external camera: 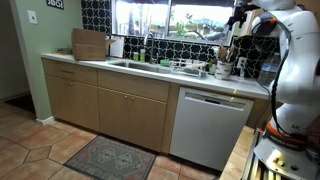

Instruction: Slide the wooden spoon forward, pick up the wooden spoon and put it in the utensil holder

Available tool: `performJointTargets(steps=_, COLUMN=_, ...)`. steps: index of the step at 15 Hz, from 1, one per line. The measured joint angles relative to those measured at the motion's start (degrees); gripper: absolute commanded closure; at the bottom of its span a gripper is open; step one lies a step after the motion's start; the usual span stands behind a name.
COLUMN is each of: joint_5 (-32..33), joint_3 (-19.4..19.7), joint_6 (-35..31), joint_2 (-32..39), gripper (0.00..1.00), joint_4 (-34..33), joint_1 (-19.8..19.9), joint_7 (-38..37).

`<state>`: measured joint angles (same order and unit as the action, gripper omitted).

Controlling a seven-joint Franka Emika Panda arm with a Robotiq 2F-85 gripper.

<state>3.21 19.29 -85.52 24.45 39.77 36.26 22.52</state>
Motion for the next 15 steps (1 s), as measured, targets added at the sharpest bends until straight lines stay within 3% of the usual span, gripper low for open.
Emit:
performJointTargets(steps=4, joint_5=3.91, joint_3=-1.09, joint_6=-0.66, joint_2=-4.12, gripper=0.0, joint_4=3.27, joint_1=-7.08, joint_7=2.87)
performJointTargets(steps=8, joint_5=6.93, joint_3=-2.9, joint_6=-0.67, joint_2=-9.66, gripper=0.0, joint_4=11.03, joint_1=-13.69, joint_7=4.72)
performJointTargets(steps=15, joint_5=9.56, joint_3=-6.98, joint_6=-0.63, joint_2=-20.61, gripper=0.0, joint_4=28.65, joint_1=-19.22, joint_7=15.27)
